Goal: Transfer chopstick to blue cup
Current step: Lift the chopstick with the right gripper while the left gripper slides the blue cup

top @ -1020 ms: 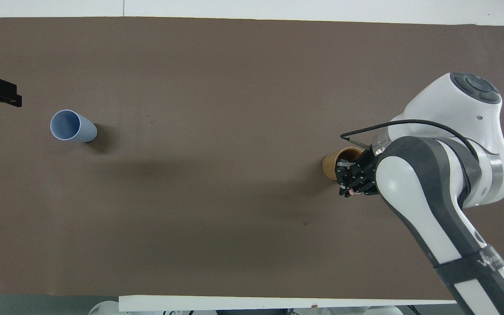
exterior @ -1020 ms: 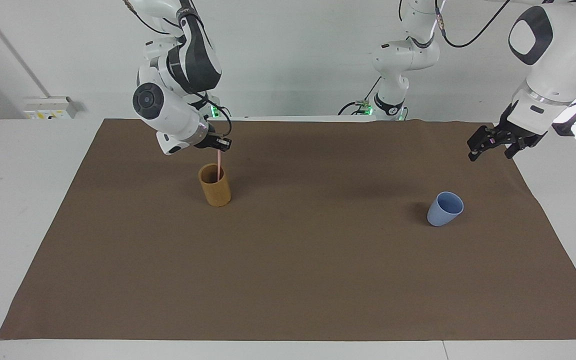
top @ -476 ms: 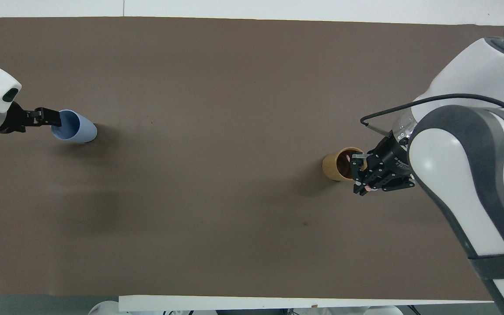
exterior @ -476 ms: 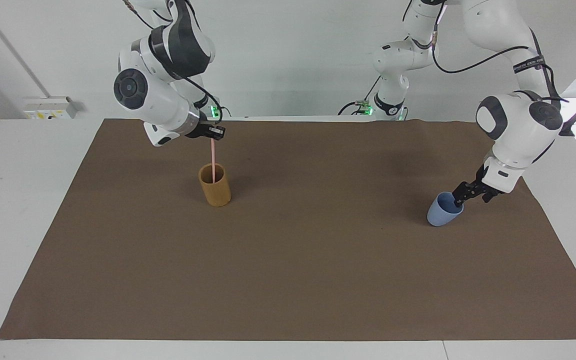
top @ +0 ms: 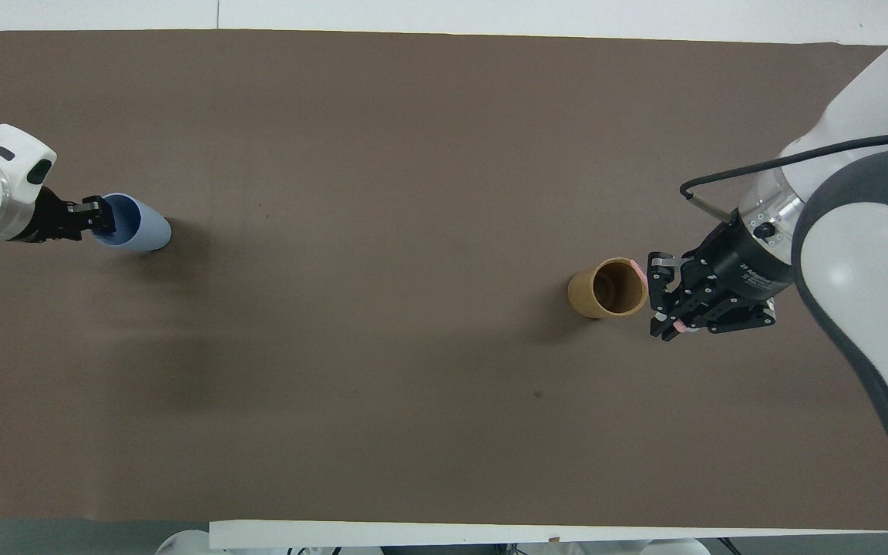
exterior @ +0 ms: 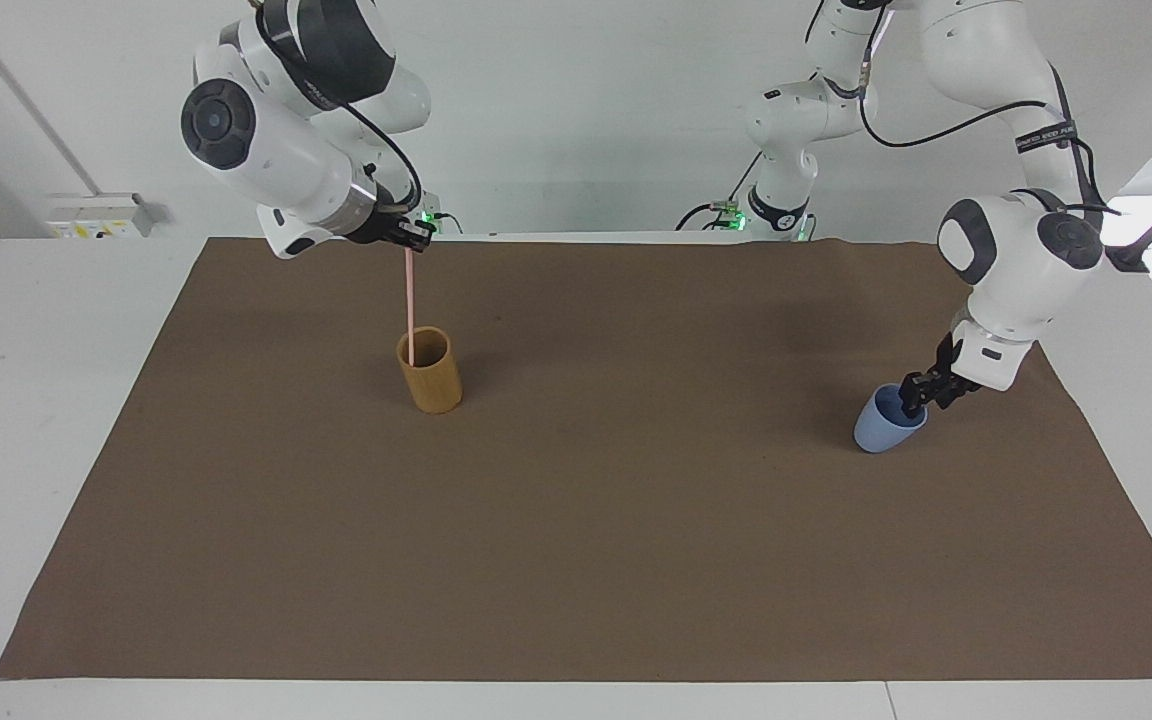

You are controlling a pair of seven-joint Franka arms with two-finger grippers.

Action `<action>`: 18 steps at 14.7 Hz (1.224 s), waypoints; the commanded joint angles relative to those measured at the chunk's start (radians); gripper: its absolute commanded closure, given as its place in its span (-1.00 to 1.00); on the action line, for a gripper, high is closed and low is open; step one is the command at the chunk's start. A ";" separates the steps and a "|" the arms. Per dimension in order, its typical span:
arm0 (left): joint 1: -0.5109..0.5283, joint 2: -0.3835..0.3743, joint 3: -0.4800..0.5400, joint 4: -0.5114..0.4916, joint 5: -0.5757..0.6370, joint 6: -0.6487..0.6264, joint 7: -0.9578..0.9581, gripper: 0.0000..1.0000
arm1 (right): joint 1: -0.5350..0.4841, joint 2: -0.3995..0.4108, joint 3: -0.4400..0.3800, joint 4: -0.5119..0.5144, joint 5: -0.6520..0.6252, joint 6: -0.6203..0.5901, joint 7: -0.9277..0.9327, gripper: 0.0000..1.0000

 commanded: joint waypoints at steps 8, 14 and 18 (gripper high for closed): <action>-0.605 -0.022 0.000 0.070 0.007 -0.054 -0.687 1.00 | -0.035 0.022 0.006 0.121 0.099 -0.084 0.096 1.00; -0.610 0.008 -0.002 0.027 0.004 -0.020 -0.652 1.00 | -0.018 0.022 0.009 0.121 0.101 -0.075 0.126 1.00; -0.599 0.012 -0.002 0.037 0.002 -0.025 -0.658 -0.57 | -0.015 0.023 0.009 0.121 0.101 -0.070 0.126 1.00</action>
